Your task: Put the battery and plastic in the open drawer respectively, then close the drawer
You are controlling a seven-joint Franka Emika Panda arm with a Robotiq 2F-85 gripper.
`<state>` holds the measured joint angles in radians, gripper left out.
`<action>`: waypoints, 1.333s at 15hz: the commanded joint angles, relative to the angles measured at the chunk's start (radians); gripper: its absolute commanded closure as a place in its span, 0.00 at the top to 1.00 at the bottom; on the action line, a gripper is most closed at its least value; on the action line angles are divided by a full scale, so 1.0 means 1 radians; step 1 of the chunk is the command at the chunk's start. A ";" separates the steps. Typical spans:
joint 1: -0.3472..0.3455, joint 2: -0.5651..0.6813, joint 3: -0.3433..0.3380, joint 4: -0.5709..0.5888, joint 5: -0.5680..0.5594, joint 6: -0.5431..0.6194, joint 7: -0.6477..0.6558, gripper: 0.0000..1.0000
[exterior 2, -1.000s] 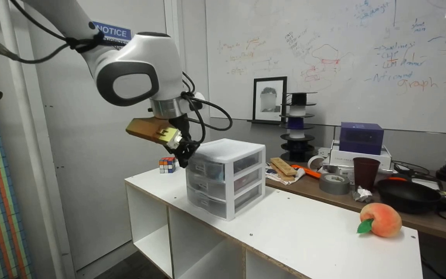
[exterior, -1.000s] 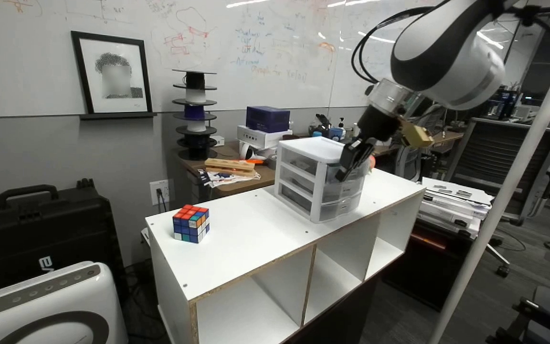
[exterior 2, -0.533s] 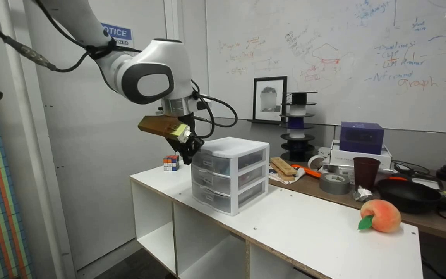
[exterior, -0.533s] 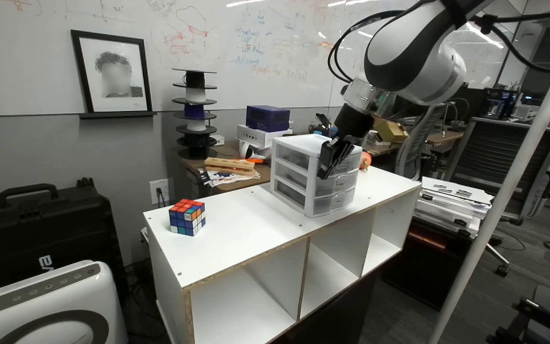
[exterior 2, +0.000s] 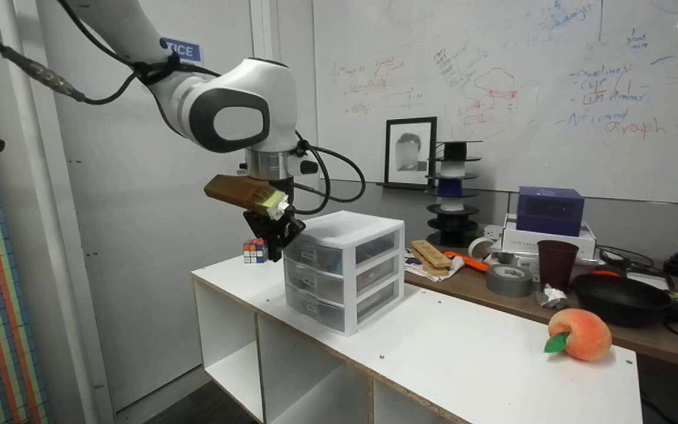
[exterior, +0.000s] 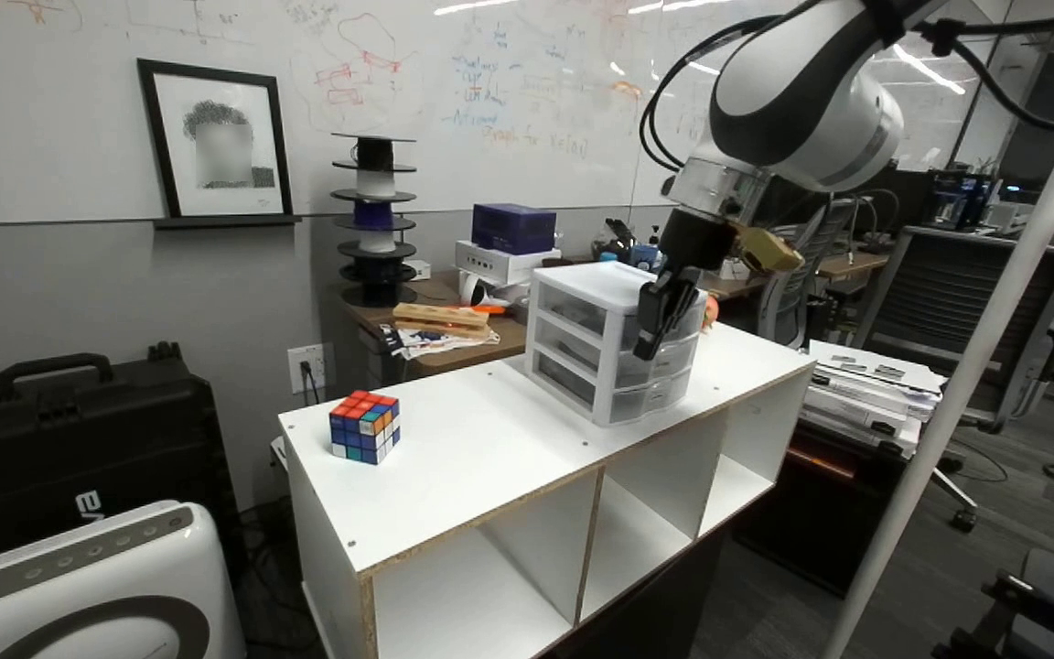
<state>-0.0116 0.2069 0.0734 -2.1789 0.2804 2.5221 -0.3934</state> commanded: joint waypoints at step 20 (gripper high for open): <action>0.063 -0.690 -0.180 -0.357 -0.008 -0.370 -0.087 0.36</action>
<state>0.0144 -0.4309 -0.0608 -2.5507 0.2603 2.2529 -0.4720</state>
